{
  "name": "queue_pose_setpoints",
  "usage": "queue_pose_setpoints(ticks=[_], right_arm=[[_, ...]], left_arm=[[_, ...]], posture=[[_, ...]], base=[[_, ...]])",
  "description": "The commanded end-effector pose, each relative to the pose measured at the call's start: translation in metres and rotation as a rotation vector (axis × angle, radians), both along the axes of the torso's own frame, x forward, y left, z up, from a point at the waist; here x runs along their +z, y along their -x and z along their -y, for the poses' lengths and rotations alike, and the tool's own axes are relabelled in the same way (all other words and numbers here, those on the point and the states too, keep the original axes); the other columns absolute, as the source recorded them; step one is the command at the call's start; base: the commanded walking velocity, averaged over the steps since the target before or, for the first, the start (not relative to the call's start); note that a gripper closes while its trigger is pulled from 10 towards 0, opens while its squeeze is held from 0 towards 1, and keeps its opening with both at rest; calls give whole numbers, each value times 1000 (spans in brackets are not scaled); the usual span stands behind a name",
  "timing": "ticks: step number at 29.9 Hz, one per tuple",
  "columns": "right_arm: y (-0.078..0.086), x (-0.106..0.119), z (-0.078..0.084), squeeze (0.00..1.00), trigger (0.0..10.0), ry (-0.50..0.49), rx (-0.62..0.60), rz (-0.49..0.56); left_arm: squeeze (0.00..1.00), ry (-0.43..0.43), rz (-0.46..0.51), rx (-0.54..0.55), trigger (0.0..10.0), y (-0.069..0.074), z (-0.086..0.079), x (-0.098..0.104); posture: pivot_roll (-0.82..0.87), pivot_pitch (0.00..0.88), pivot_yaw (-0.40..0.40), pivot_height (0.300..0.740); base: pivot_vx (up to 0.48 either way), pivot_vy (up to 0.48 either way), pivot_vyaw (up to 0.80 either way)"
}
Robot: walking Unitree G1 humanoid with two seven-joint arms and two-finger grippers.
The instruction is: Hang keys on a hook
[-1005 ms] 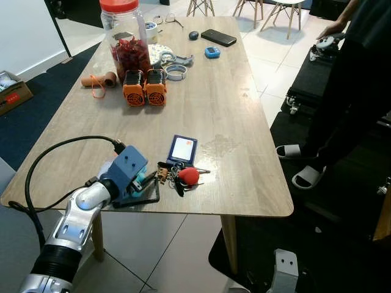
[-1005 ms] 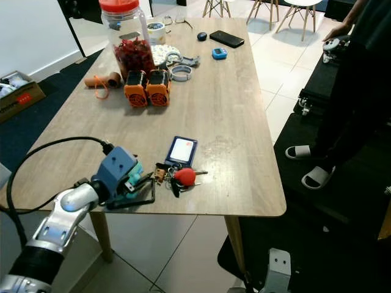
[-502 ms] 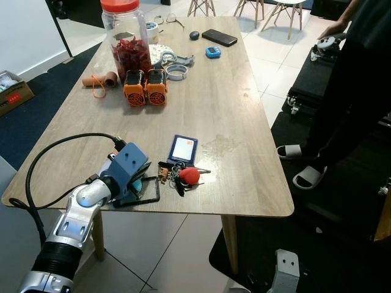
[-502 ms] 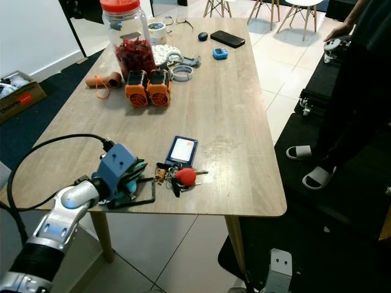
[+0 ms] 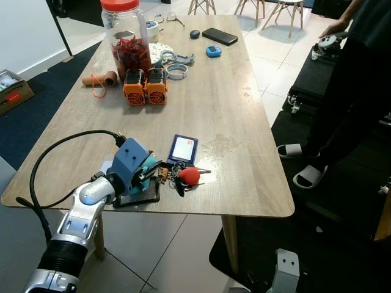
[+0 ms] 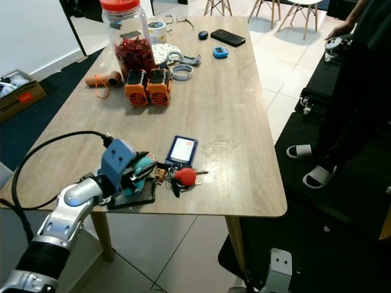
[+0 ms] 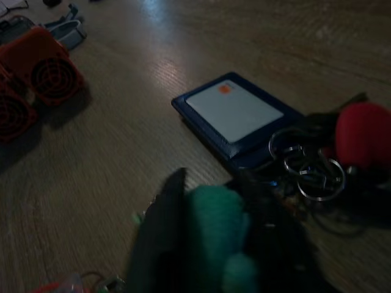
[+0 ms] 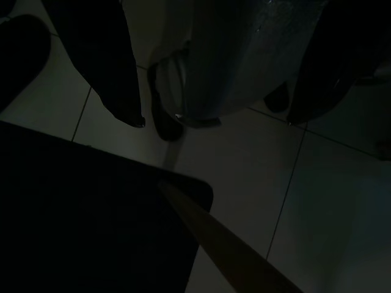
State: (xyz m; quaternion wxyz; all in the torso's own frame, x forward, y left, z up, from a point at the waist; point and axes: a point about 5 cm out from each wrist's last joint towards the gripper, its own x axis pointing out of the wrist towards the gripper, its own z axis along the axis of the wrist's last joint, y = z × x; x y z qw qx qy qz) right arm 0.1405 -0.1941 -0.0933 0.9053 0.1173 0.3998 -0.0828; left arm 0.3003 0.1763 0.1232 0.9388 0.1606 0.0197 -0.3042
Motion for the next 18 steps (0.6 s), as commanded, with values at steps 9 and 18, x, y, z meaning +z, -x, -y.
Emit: queue_pose_setpoints(ticks=[9,18], right_arm=[[3,-2,-2,0,10000,-14,-17,-14],[3,-2,-2,0,10000,-14,-16,-13]], left_arm=[[808,41,-19,45,10000,4,-8,-2],[0,-29,-98,67,10000,8,-22,-10]], posture=[[43,67,38,740],[46,68,36,740]], base=[[0,0,0],[0,0,0]])
